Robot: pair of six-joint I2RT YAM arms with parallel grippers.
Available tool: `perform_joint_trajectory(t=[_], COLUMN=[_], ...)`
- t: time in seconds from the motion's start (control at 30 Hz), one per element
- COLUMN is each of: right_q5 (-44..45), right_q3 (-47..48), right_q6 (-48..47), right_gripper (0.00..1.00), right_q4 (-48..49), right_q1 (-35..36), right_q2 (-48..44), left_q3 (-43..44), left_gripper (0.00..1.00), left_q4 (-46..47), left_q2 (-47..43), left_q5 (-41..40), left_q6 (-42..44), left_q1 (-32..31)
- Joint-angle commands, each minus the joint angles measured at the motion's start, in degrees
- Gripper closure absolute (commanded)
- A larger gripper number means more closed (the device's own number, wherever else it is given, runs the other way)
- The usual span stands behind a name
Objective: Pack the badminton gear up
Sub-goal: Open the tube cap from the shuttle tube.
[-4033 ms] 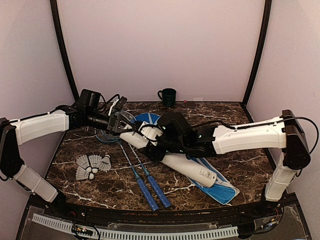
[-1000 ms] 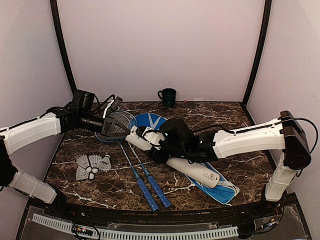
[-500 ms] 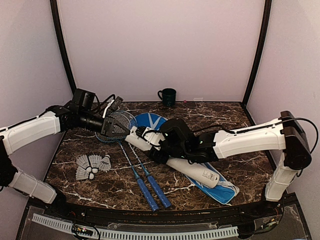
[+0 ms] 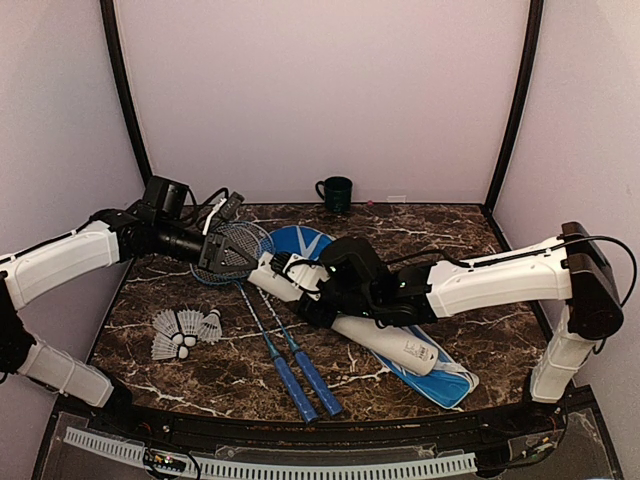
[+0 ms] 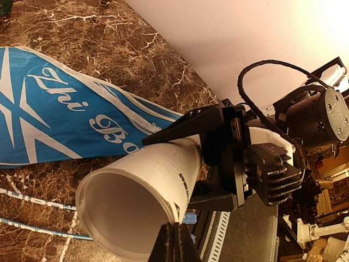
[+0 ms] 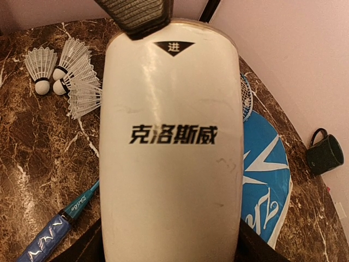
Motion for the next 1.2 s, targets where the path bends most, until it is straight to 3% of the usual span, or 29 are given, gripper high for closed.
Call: perform_joint_trajectory(t=[0.0,0.7,1.17], right_q5=[1.43,0.24,-0.09], right_q3=[-1.13,-1.08,-0.89], right_q6=[-0.19,-0.10,-0.10], right_gripper=[0.32,0.33,0.33], right_q4=[0.12,0.72,0.79], right_q1=[0.21,0.29,0.32], right_q2=[-1.82,-1.38,-0.88], left_q3=[1.34,0.44,0.66], left_gripper=[1.00,0.91,0.63], left_q4=[-1.44,-1.13,-0.23], left_q2=[-1.28,0.17,1.65], left_q5=[1.53,5.30,6.41], left_q6=[0.32,-0.21,-0.87], left_q1=[1.76,2.03,1.87])
